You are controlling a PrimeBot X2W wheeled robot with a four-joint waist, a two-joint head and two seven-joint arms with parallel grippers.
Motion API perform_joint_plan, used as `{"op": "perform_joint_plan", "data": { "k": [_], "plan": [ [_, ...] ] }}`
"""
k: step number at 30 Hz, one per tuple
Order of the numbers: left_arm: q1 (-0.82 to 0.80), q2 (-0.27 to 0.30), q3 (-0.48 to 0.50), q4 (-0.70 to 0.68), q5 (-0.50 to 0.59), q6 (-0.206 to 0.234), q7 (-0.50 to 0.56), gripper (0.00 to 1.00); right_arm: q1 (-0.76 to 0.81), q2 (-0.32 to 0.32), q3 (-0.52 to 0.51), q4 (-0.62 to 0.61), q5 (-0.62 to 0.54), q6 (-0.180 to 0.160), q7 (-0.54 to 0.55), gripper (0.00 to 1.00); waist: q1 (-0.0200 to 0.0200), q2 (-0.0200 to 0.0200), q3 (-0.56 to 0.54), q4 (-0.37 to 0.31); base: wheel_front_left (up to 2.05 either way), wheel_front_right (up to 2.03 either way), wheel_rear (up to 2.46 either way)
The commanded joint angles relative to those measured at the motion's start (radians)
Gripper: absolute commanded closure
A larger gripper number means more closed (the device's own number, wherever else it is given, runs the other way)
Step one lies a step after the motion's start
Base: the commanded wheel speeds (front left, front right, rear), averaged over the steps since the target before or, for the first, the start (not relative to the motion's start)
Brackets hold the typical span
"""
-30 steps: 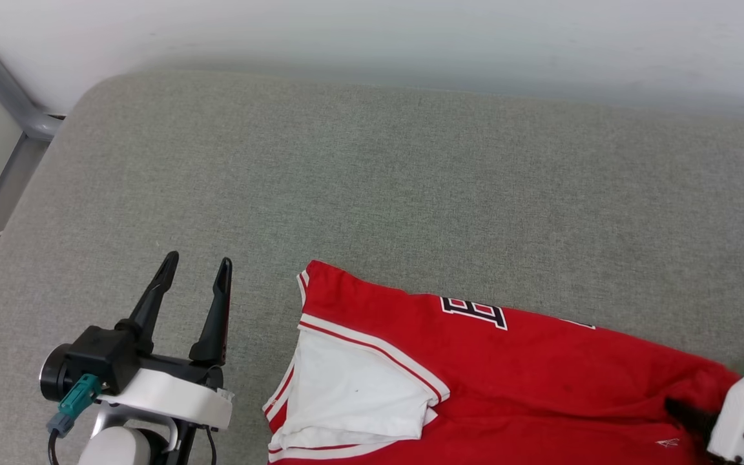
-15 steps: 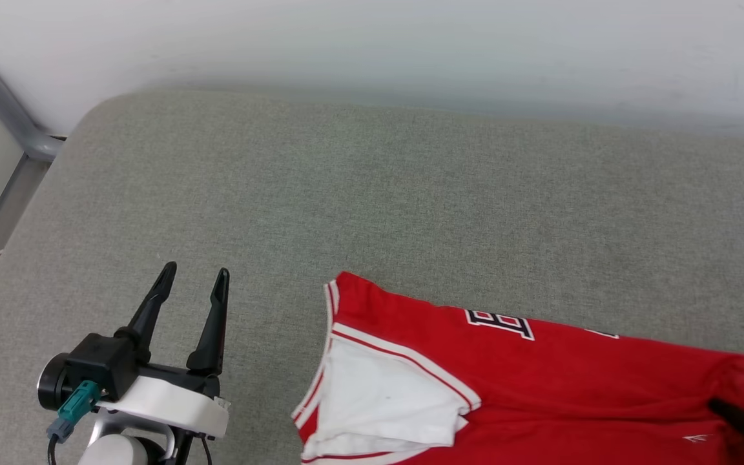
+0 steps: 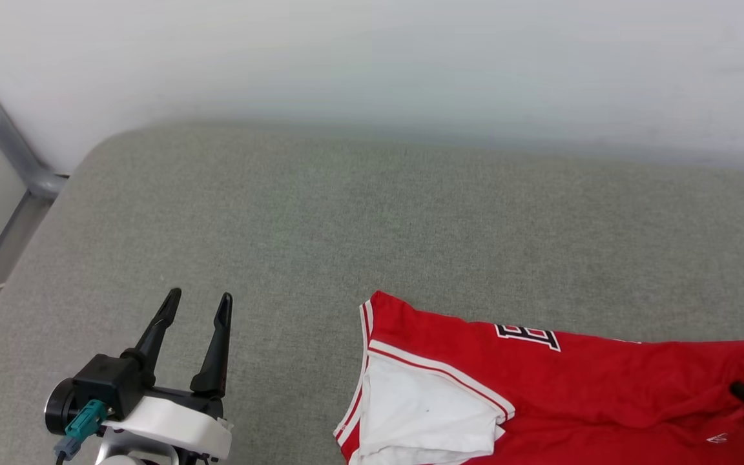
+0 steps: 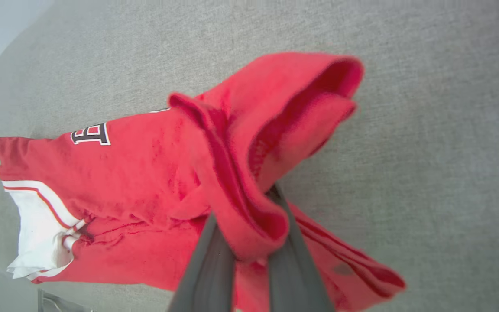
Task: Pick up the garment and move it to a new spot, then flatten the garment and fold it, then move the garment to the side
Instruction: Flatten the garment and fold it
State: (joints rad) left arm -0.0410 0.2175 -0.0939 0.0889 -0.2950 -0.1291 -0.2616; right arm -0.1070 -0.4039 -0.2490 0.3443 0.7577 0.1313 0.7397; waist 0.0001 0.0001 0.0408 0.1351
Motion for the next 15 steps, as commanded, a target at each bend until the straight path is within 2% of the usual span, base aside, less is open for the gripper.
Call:
{"op": "perform_joint_plan", "data": {
  "k": [1,8,15],
  "plan": [
    [0.016,-0.002,0.003,-0.002,-0.002,-0.002,-0.005,0.00,0.010,0.006,0.000,-0.024,0.007,-0.001,0.018,1.00,-0.0001,-0.0001,-0.027,-0.009,0.00,0.00,0.00],
    [0.044,-0.017,0.020,-0.008,-0.003,-0.002,-0.005,0.00,0.043,0.082,0.002,-0.150,0.062,-0.001,0.129,1.00,-0.0001,-0.0001,-0.069,-0.020,0.00,0.00,0.00],
    [0.054,-0.027,0.037,-0.015,-0.006,-0.002,-0.005,0.00,0.059,0.197,0.027,-0.293,0.057,-0.001,0.235,1.00,-0.0001,-0.0001,-0.081,-0.011,0.00,0.00,0.00]
  ]
}}
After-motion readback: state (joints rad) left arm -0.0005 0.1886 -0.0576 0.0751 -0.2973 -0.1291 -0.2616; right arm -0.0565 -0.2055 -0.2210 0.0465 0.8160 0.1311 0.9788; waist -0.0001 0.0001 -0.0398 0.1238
